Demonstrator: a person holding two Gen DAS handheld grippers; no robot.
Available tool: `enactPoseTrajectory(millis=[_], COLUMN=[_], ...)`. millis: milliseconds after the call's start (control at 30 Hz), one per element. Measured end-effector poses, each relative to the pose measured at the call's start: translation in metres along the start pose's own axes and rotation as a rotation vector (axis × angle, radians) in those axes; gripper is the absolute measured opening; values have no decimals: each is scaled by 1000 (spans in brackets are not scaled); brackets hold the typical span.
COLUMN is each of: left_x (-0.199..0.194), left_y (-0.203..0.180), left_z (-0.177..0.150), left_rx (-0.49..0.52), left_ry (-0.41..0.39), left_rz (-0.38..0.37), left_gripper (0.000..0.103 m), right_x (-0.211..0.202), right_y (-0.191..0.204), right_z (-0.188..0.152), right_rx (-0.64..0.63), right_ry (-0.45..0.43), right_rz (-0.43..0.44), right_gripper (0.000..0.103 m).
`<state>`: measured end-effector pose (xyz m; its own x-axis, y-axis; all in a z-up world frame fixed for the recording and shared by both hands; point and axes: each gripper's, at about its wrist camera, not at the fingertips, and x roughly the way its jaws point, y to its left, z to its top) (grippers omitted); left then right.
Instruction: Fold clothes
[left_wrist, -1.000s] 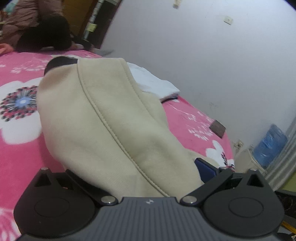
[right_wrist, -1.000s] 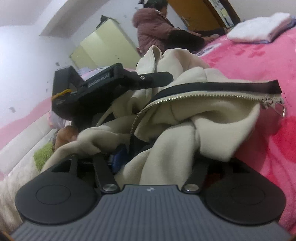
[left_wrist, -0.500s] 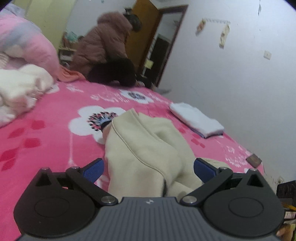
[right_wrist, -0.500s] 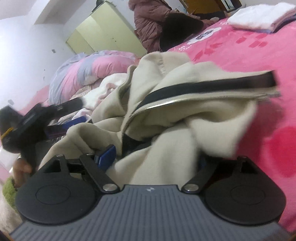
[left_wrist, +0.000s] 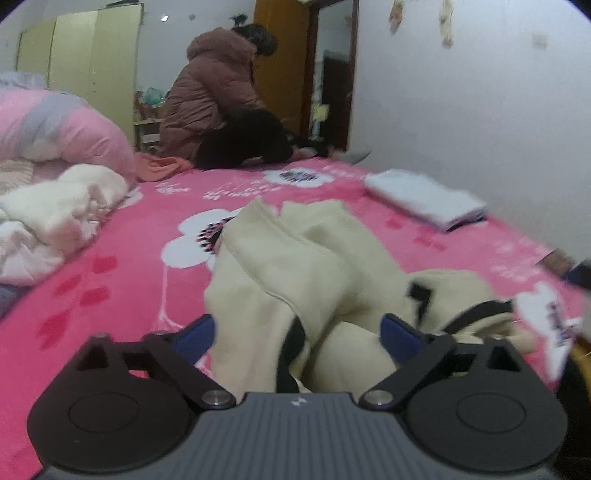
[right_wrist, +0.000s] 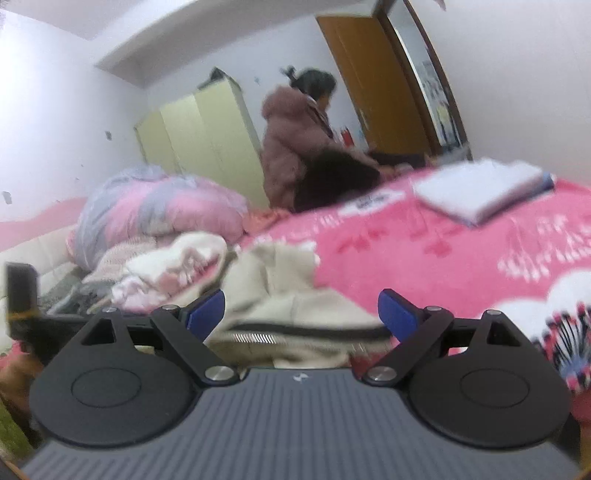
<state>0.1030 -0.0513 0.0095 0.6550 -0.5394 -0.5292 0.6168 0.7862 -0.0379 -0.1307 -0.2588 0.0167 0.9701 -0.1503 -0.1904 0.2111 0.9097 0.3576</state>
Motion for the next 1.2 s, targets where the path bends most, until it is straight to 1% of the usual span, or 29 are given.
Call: enactPoseTrajectory(millis=[33,100,133,167,200,233,267,300,333,400,433,467,533,567,667,700,733,767,800,833,867,900,933,967,1000,1033,1067,1133,1200], left_x=[4,9,8,5,1,-5,-11,-16,-20,-26,-30,-33,-36,-36,-31,-28,-25,-22,-22,-21,-20,-18,-16,-14,-12,-9,-6,-1,2], left_y=[3,11,18,25,32,42,55,70,85,113,124,132,138,139,127,121,115,110,103,97,92,87,86,85,85,86,88,91,94], left_z=[1,1,0,-1,-2,-3,-4,-6,-9,-19,-26,-33,-47,-54,-70,-74,-78,-80,-82,-82,-80,-78,-77,-75,-74,-74,-73,-68,-62], left_rx=[-27,-97,-146,-179,-204,-246,-296,-358,-427,-523,-570,-618,-692,-713,-728,-728,-723,-708,-677,-647,-619,-591,-574,-567,-566,-573,-583,-590,-579], left_ry=[16,39,42,34,23,8,-9,-15,-18,0,6,14,34,41,87,106,119,121,117,121,128,135,141,141,140,141,141,137,126], left_rz=[14,31,29,54,90,133,178,202,215,206,181,141,39,4,-21,-20,-9,12,40,64,87,110,127,140,148,147,143,134,132], left_gripper=[71,62,51,37,33,32,32,32,32,36,46,64,78,79,82,82,82,81,81,77,64,58,51,35,27,23,19,16,15], right_x=[3,11,17,24,34,42,50,58,66,79,85,92,102,109,140,153,167,178,184,189,193,188,183,180,177,175,172,166,159], right_y=[3,9,13,15,15,13,7,1,-9,-28,-38,-48,-63,-72,-105,-119,-133,-142,-143,-145,-145,-133,-121,-113,-106,-98,-91,-81,-73], right_z=[3,8,10,11,13,15,19,23,27,33,35,37,42,43,48,46,41,33,24,15,7,5,2,-3,-8,-13,-18,-25,-30], right_rx=[-14,-73,-114,-160,-209,-234,-228,-217,-175,-77,-32,10,54,81,239,326,427,506,532,559,569,499,440,430,425,421,417,424,444], right_ry=[-16,-38,-46,-50,-48,-42,-26,-9,13,63,88,111,131,146,216,256,313,363,398,434,463,459,458,474,486,497,508,521,529], right_rz=[8,22,25,16,3,-11,-29,-45,-52,-44,-36,-27,7,29,96,141,179,186,191,196,202,213,225,247,253,259,265,278,292], right_gripper=[90,90,90,90,90,89,89,88,87,87,87,87,87,87,87,88,88,88,88,87,86,85,79,74,65,56,53,46,42])
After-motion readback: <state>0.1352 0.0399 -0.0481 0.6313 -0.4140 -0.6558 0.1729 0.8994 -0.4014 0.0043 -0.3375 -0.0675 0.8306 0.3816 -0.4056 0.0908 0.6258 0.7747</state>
